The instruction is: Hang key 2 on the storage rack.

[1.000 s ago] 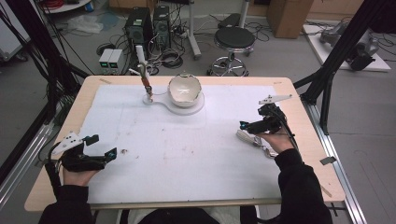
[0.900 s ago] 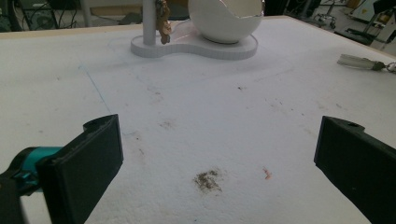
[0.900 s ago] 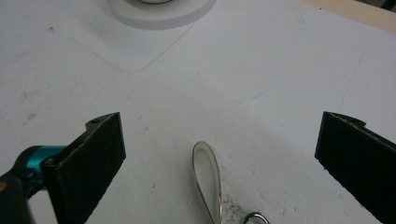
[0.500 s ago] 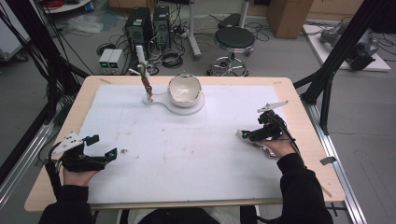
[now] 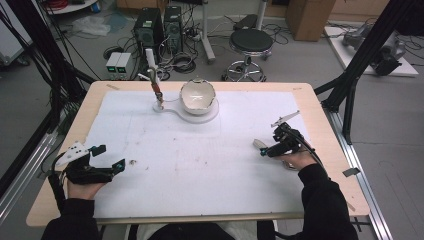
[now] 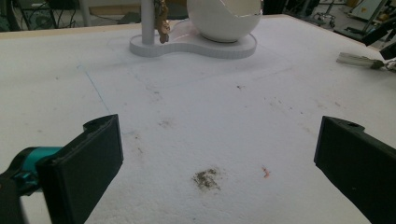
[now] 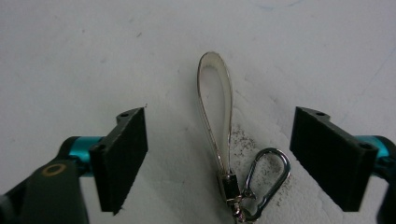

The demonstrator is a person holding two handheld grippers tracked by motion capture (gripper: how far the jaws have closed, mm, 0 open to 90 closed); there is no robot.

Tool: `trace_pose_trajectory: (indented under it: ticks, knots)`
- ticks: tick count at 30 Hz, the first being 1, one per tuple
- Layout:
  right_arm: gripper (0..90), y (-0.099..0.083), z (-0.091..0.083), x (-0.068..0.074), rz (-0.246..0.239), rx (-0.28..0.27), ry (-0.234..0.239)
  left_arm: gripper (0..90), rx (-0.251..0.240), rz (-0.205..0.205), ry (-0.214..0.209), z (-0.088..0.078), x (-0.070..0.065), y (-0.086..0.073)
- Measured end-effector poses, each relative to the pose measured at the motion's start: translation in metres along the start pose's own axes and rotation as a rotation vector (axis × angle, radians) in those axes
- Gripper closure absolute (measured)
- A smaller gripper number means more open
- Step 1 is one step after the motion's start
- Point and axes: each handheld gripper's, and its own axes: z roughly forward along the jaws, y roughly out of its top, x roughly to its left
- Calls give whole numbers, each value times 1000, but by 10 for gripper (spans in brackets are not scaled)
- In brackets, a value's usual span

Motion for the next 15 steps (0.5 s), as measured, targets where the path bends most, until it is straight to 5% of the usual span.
trace_pose_trajectory:
  ticks: [9, 15]
  knots:
    - [376, -2, 11, 1, -32, 102, -14, 17, 2, -1, -2, 0, 0, 0]
    - [648, -5, 11, 0, -40, 122, -59, 17, 1, -2, -5, 0, 0, 0]
